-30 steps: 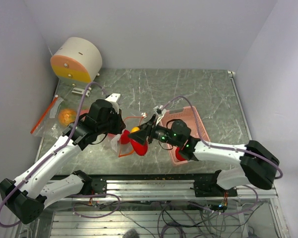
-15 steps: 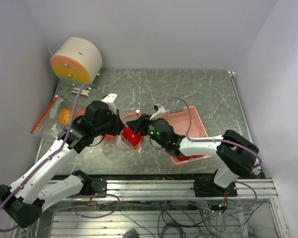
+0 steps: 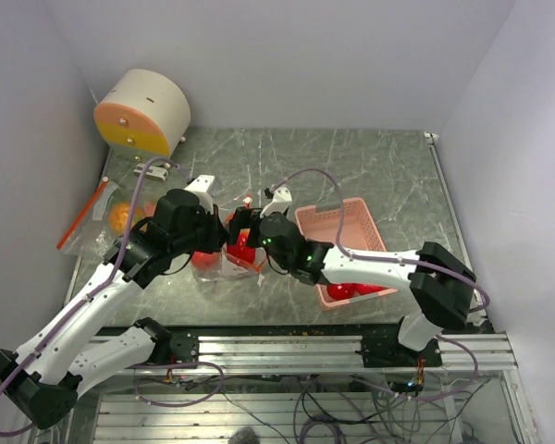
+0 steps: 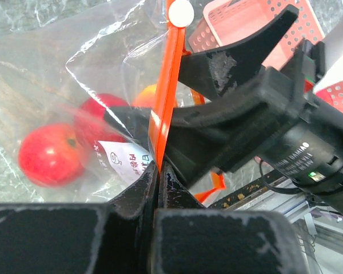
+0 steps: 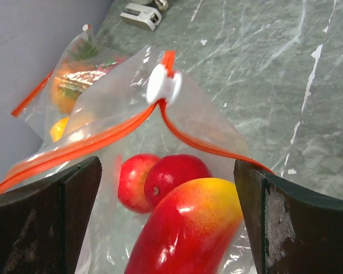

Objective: Place the food in the zip-top bag and seal the zipper
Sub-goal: Place the fake fruit in the zipper food storage bag, then adjust the zipper food storage bag at the center of the board.

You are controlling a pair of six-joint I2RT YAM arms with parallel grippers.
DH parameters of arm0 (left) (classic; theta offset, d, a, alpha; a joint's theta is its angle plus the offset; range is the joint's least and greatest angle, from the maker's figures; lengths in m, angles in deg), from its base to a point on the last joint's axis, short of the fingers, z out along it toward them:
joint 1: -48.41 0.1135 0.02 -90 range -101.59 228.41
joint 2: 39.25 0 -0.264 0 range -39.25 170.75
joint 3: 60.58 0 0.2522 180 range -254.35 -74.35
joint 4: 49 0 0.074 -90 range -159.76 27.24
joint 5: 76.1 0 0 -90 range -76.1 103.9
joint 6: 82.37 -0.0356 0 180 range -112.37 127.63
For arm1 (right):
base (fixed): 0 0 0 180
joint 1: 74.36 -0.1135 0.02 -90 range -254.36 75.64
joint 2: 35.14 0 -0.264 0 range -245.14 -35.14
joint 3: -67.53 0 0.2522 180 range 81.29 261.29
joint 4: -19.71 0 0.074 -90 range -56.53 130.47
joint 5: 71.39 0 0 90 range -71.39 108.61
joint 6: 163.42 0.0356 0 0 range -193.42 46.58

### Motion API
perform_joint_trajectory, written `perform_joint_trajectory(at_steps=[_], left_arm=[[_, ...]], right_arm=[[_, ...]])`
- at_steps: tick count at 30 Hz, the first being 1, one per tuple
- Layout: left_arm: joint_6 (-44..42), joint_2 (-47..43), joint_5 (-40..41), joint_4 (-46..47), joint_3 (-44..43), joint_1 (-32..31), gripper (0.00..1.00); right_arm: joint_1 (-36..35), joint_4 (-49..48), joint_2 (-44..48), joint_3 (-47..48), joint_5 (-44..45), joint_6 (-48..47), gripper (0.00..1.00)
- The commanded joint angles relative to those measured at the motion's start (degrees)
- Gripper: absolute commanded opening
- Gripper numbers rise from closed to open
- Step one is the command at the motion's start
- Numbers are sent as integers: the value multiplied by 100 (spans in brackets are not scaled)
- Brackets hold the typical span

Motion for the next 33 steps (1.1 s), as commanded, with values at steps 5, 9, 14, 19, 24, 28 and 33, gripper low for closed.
perform_joint_trajectory(at_steps=[5,9,14,19,24,28,33], left_arm=[[8,-45,29,268,-432,-71,7],[-20,-12,59,284,-635,-69,7],[-16,-3,81,330,-729,-68,7],[39,8,12,365,-799,-70,7],[14,-61,148,283,-758,-69,7],[-61,-110,597,32,-459,-71,7],[17,-385,1127,-476,-121,-68,7]], right_arm=[[-294,731,1718,-650,129,-629,100],[-320,1295,2509,-848,334,-737,97],[-311,2384,2379,-572,66,-617,93],[-312,2589,1991,-728,5,-200,65],[-310,2625,2007,-752,87,-173,0],[-259,2910,2070,-29,278,-718,0],[535,4016,1641,1577,-637,-1449,0]])
